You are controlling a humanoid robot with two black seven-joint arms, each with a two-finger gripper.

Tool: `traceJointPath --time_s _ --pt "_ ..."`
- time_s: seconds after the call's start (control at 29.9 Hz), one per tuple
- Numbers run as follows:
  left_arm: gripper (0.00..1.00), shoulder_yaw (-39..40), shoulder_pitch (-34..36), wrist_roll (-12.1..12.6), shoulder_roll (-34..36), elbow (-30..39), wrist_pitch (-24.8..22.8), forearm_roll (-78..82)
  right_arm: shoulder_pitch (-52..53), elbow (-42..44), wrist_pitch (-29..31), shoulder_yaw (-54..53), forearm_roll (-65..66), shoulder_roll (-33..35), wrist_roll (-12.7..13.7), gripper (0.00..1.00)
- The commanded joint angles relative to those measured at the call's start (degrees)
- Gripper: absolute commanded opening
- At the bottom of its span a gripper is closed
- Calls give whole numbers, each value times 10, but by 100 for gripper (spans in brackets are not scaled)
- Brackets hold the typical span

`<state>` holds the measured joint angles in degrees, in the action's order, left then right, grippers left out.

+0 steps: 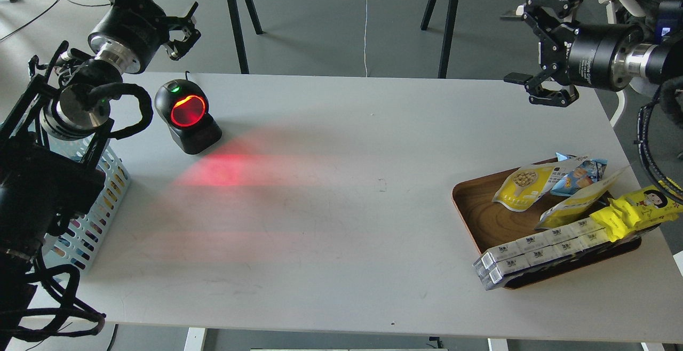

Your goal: Scan snack and place in basket

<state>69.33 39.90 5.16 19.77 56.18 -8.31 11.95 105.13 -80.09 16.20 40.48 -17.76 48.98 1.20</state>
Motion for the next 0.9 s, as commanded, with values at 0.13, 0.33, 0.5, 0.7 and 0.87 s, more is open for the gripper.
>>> traceJointPath --time_s 0.13,0.33,0.5,0.7,0.87 --pt "100 2 -1 0 4 0 0 -1 233 -109 -2 255 13 -52 32 99" --pt "100 2 -2 0 4 0 0 -1 360 -172 -34 407 -1 -89 43 98" --pt "100 4 -4 -1 4 0 0 -1 355 -169 -64 437 -89 -57 67 97" --pt "100 3 -13 -12 4 0 0 -2 273 -166 -117 395 -105 -15 69 96" --pt "100 4 -16 -12 14 2 0 -2 202 -162 -148 309 -105 31 70 95"
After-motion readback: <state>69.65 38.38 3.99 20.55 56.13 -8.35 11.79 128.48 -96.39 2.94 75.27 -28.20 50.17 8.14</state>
